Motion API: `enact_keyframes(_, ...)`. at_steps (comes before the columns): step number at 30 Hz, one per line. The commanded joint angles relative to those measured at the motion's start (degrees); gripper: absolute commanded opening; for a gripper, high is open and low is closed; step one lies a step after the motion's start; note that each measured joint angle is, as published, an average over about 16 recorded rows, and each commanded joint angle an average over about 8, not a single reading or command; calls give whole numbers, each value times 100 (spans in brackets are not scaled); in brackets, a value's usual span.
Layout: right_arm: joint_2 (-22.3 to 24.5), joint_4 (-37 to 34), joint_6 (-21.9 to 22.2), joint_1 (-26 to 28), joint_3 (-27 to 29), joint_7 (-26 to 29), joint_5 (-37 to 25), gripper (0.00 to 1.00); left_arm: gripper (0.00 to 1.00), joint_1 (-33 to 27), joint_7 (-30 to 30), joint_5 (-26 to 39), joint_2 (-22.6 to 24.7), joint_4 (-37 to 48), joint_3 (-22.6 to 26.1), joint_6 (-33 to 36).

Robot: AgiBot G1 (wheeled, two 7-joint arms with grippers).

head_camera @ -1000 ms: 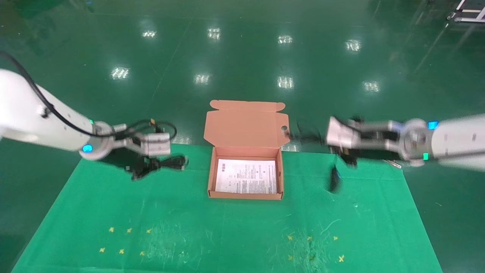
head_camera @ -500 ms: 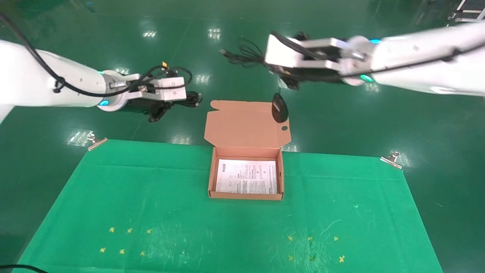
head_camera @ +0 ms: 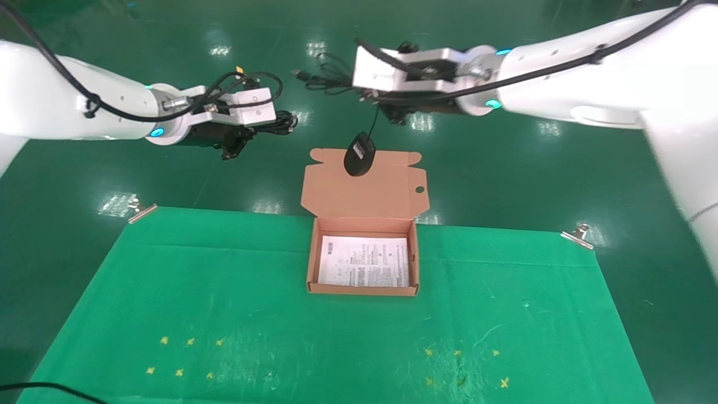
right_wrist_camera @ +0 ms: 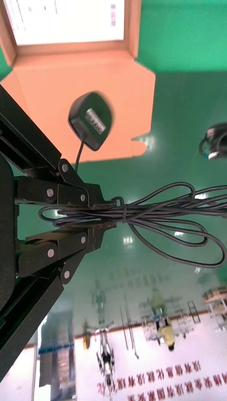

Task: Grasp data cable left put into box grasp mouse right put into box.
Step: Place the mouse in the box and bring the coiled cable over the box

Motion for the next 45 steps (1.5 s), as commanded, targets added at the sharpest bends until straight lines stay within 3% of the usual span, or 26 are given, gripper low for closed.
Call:
enact_keyframes(1, -46, -45, -2, 12, -15, -32, 12, 0, 0, -2, 1, 5, -2, 9, 0, -10)
enact_keyframes(8, -98, -172, 25, -196, -185, -79, 90, 0, 0, 15, -331, 384, 45, 82, 140, 103)
enact_keyframes(22, -217, -148, 182, -728, -762, 135, 655, 0, 0, -46, -1734, 1684, 238, 282, 531, 636)
enact_keyframes(31, -234, -177, 545, -944, -1353, 601, 1376, 0, 0, 4, -1930, 1797, 178, 38, 559, 755)
enact_keyframes(45, -240, -983, 888, -1150, -2152, 1234, 1992, 0, 0, 42, -2031, 1844, 118, -144, 568, 828)
